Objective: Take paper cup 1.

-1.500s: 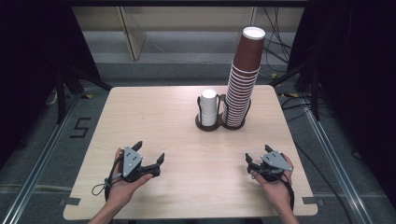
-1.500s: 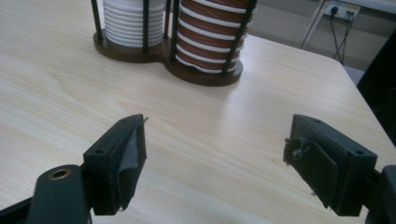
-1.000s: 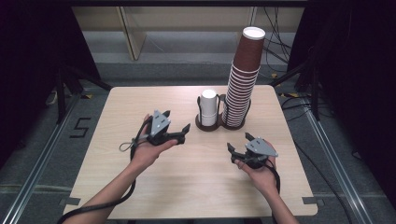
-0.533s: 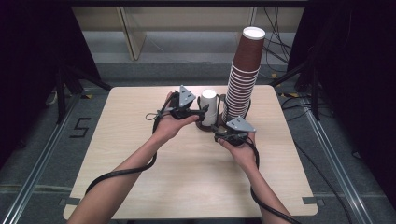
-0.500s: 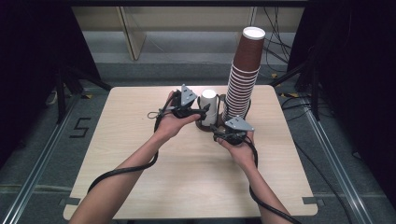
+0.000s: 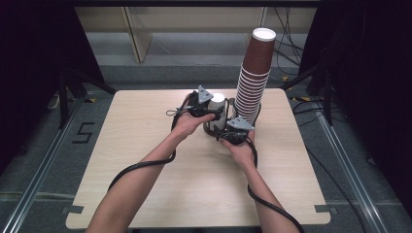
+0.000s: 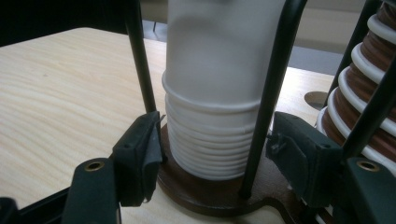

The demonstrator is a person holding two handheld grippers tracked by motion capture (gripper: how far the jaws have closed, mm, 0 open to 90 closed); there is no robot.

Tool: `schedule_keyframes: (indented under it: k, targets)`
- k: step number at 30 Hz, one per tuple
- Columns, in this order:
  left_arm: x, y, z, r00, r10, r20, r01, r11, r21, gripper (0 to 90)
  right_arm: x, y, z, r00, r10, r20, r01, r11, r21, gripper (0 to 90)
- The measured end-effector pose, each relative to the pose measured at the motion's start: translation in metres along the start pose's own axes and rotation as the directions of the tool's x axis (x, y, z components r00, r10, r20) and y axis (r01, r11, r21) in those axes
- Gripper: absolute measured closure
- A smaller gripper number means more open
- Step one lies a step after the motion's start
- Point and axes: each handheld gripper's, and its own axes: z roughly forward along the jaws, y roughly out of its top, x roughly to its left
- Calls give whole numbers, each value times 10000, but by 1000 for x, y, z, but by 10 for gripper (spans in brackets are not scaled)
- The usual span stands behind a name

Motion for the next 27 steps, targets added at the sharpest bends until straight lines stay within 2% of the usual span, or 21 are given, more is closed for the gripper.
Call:
schedule_keyframes:
  k: [3,5,10,11,14,16,18,19,21,22,23,24,26,27]
  targets:
    - [-1,0,4,10000,36,-55,-36,10000,-14,223,0,0,1,9999,42,101,-41,10000,-58,349]
    - [-3,1,6,9999,99,-59,-99,9999,-29,240,1,1,0,9999,135,-1,-135,9999,-49,348]
    - [-4,2,12,9999,-18,-144,18,10000,34,255,0,1,-1,9999,157,-71,-157,9998,-111,345]
    - [-4,1,16,9998,-121,-164,123,9999,108,255,-2,1,-2,9999,-72,-122,72,10000,-52,344]
    - [-4,0,20,9995,-293,-115,295,9995,138,257,0,-1,-3,9999,153,-1,-153,9999,-47,343]
    - [-4,-2,22,9987,-491,-104,492,9987,109,284,0,-2,-6,9997,146,-192,-143,9998,126,341]
    - [-4,-2,22,9975,-695,-119,695,9976,12,293,1,-4,-6,9999,141,-64,-142,9998,-136,340]
    - [-4,-2,22,9972,-736,-120,736,9973,21,297,-2,-3,-6,9996,-217,-186,215,9997,-119,341]
    - [-4,-1,22,9968,-793,-122,794,9968,18,302,-3,-4,-8,9996,-174,-223,173,9998,-58,340]
    - [-4,-1,22,9968,-794,-101,794,9968,28,303,-2,-4,-10,9999,87,-144,-87,10000,26,340]
    - [-4,0,21,9968,-786,-112,786,9969,14,305,-3,-4,-10,9996,-35,-276,34,10000,-17,340]
    - [-4,0,20,9971,-755,-109,755,9971,-54,306,-2,-4,-11,9994,169,-287,-170,9999,-31,339]
    - [-4,2,18,9971,-756,-124,754,9970,-180,308,-3,-4,-14,9997,67,-244,-67,10000,9,338]
    - [-4,4,17,9973,-723,-140,720,9972,-207,308,-3,-5,-14,9999,35,-160,-37,9999,-165,338]
